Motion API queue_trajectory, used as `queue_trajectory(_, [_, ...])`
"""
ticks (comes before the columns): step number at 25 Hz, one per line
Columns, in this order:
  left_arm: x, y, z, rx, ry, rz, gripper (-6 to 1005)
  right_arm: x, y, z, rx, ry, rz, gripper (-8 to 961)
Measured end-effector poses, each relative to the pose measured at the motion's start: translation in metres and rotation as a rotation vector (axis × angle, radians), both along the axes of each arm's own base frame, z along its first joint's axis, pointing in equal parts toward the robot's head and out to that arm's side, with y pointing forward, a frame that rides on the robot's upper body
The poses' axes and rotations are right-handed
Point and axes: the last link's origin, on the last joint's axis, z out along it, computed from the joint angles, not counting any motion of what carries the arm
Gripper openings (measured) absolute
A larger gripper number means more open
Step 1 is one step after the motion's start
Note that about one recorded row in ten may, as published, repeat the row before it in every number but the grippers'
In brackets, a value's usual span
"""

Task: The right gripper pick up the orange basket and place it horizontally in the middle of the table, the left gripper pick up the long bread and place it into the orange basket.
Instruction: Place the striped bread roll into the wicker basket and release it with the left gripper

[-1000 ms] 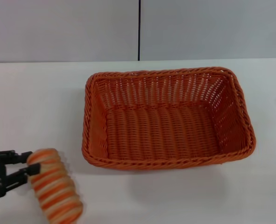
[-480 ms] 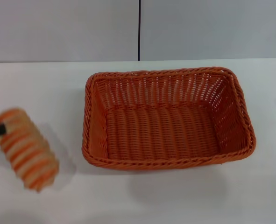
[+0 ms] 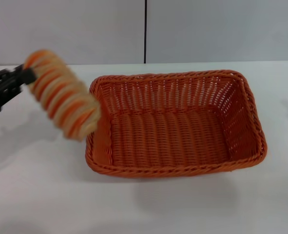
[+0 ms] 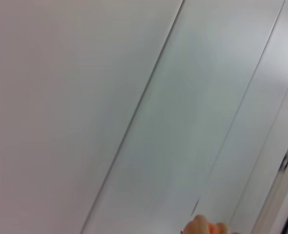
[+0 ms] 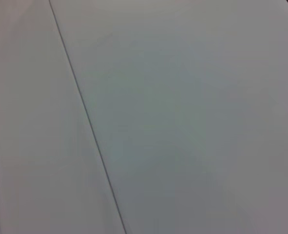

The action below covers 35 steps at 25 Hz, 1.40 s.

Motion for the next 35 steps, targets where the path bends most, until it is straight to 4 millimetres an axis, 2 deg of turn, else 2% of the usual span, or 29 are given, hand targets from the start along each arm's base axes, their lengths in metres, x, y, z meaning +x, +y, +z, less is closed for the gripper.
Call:
queue_trajectory(2, [0.008, 0.007, -0.014, -0.010, -0.076, -0.022, 197, -0.001, 0.001, 0.000, -0.001, 0.001, 0.007, 638])
queue_trajectory(8, [0.020, 0.017, -0.061, -0.031, -0.159, -0.036, 184, -0.002, 0.001, 0.001, -0.004, 0.005, 0.015, 638])
queue_trajectory(11, [0.023, 0.018, -0.078, -0.025, -0.161, -0.033, 182, -0.002, 0.001, 0.001, -0.004, 0.005, 0.015, 638])
queue_trajectory(12, [0.023, 0.018, -0.078, -0.025, -0.161, -0.033, 181, -0.002, 0.001, 0.001, -0.003, 0.005, 0.015, 638])
queue_trajectory(13, [0.024, 0.020, -0.093, -0.012, -0.142, -0.022, 180, -0.002, 0.000, 0.002, -0.003, 0.003, 0.014, 638])
queue_trajectory(14, [0.024, 0.020, -0.093, -0.012, -0.142, -0.022, 179, -0.002, 0.000, 0.002, -0.003, 0.003, 0.014, 638])
queue_trajectory(20, [0.021, 0.018, -0.128, 0.018, -0.072, 0.029, 170, 0.000, -0.001, 0.003, -0.002, -0.001, 0.011, 638])
queue_trajectory(24, [0.022, 0.013, -0.133, 0.053, -0.049, 0.005, 190, 0.001, -0.002, 0.003, -0.001, -0.001, 0.005, 638])
queue_trajectory(35, [0.004, 0.001, -0.125, 0.100, 0.014, 0.009, 320, 0.001, -0.003, 0.003, -0.009, 0.001, 0.007, 638])
